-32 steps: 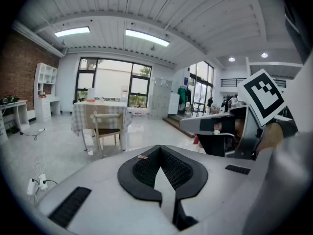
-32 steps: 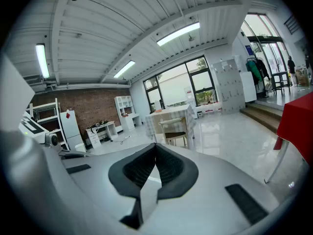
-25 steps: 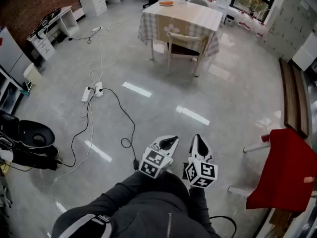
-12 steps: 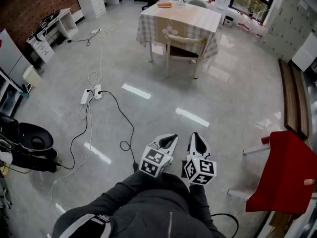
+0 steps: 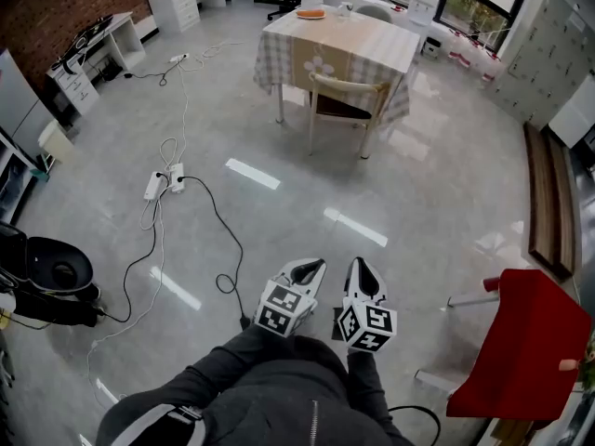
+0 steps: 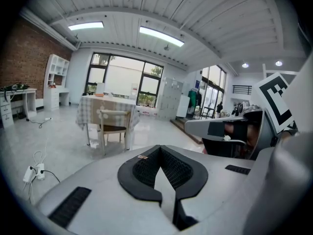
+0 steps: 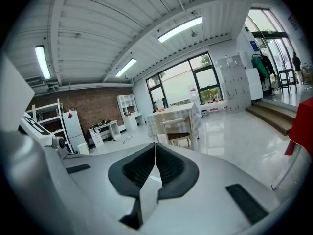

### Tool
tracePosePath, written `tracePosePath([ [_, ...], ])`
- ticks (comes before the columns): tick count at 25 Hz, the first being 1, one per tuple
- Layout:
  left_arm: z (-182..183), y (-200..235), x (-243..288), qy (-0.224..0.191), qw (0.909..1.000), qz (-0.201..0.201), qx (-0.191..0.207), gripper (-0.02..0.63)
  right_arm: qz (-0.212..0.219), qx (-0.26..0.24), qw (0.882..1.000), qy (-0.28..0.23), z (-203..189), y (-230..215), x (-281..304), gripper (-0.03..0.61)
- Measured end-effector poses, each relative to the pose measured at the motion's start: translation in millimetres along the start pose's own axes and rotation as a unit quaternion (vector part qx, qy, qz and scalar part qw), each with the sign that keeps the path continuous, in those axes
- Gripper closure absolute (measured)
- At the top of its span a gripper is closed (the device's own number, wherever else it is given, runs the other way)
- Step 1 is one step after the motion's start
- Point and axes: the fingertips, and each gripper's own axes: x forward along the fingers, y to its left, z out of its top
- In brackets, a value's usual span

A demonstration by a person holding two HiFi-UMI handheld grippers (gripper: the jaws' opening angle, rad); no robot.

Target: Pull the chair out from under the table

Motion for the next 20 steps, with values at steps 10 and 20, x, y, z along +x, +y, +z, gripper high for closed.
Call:
tracePosePath([
  [10, 31, 55, 45, 0.006, 0.9996, 0.018, -0.019, 0.606, 0.003, 0.005, 1.0, 0.017, 23, -15, 70, 0.566],
  [20, 73, 105, 91, 0.011, 0.9996, 0.008, -0.025, 0.606, -0.003, 0.0, 1.0, 0.028, 56, -24, 140, 0.566],
])
